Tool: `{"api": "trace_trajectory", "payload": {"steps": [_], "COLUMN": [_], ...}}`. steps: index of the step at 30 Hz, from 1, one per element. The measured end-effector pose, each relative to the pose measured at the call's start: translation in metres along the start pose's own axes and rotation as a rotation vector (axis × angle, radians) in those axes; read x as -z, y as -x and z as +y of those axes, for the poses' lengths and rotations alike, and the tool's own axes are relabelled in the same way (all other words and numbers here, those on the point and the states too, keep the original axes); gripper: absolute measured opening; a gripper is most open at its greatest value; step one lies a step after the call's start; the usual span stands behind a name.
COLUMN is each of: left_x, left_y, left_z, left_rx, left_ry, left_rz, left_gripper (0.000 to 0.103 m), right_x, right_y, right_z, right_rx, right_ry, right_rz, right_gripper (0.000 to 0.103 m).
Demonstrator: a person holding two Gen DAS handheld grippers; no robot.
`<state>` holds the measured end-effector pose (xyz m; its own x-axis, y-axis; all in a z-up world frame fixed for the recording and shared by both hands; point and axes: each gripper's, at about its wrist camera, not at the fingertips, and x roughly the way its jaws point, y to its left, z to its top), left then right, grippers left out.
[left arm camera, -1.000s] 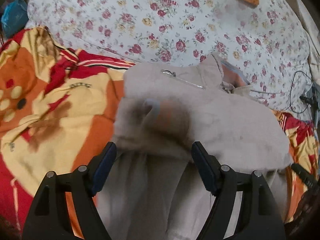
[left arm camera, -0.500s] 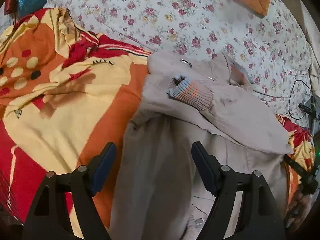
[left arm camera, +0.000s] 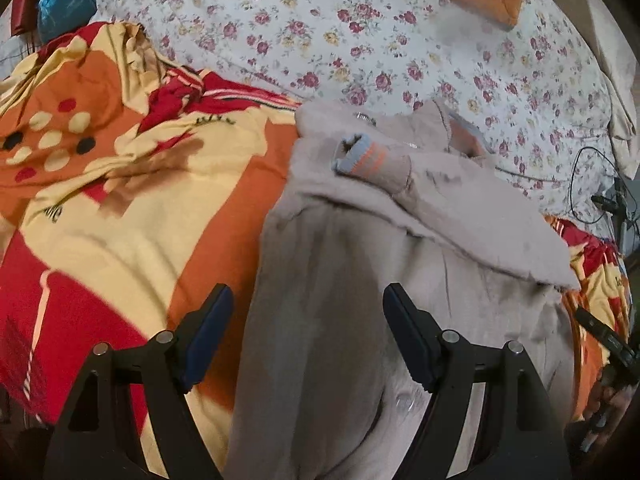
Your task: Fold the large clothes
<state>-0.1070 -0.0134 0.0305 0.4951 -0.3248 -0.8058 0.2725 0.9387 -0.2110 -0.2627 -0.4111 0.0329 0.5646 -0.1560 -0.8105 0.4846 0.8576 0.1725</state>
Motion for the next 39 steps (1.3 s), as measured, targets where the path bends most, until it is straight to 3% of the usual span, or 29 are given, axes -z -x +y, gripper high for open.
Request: {"api": "trace_trajectory", "payload": {"steps": [2, 6, 7, 8, 9, 11, 15, 18, 20, 22, 25, 29, 33, 39], "left_x": [0.007, 0.021, 0.024, 0.026, 0.028, 0.030, 0.028, 0.023, 0.020, 0.020, 0.026, 0.032, 0.036, 0.042], "left_y": [0.001, -0.001, -0.003, -0.005, -0.006, -0.006, -0.006, -0.001, 0.001, 0.001, -0.001, 0.006, 0.014, 0.024], "left_z": [0.004, 0.015, 0.018, 0.021, 0.024, 0.027, 0.025, 0.024, 0.024, 0.026, 0.027, 0.025, 0.027, 0.026], "left_rx": [-0.007, -0.024, -0.026, -0.030, -0.034, -0.039, -0.028, -0.003, -0.005, -0.015, -0.024, -0.054, -0.073, -0.082], "left_ry": [-0.003, 0.018, 0.024, 0.028, 0.035, 0.036, 0.044, 0.049, 0.047, 0.052, 0.053, 0.022, 0.009, -0.023], "left_rz": [0.010, 0.033, 0.046, 0.053, 0.058, 0.050, 0.047, 0.030, 0.020, 0.020, 0.041, 0.037, 0.032, 0.039], "left_gripper": [0.077, 0.077, 0.077, 0.077, 0.077, 0.077, 0.077, 0.077, 0.077, 0.077, 0.077, 0.077, 0.077, 0.077], "right_x": [-0.005, -0.017, -0.018, -0.019, -0.020, -0.017, -0.013, -0.013, -0.010, -0.003, 0.009, 0.025, 0.045, 0.066], "right_y": [-0.013, -0.040, -0.045, -0.048, -0.048, -0.044, -0.043, -0.017, 0.000, 0.012, 0.024, 0.038, 0.043, 0.045], "right_z": [0.012, 0.021, 0.021, 0.019, 0.015, 0.005, 0.004, -0.005, -0.013, -0.018, -0.011, 0.010, 0.022, 0.019], "right_rx": [0.066, 0.074, 0.068, 0.081, 0.089, 0.073, 0.109, 0.107, 0.083, 0.051, -0.018, -0.042, -0.056, -0.058], "right_ry": [0.058, 0.090, 0.096, 0.087, 0.060, 0.004, 0.031, -0.020, -0.062, -0.092, -0.074, 0.050, 0.120, 0.122], "right_rz": [0.011, 0.005, 0.008, 0.001, -0.002, -0.007, 0.013, -0.010, -0.031, -0.019, 0.036, 0.082, 0.130, 0.176], "right_gripper": [0.069, 0.071, 0.066, 0.029, 0.006, 0.005, 0.004, 0.012, 0.041, 0.053, 0.054, 0.071, 0.074, 0.077]}}
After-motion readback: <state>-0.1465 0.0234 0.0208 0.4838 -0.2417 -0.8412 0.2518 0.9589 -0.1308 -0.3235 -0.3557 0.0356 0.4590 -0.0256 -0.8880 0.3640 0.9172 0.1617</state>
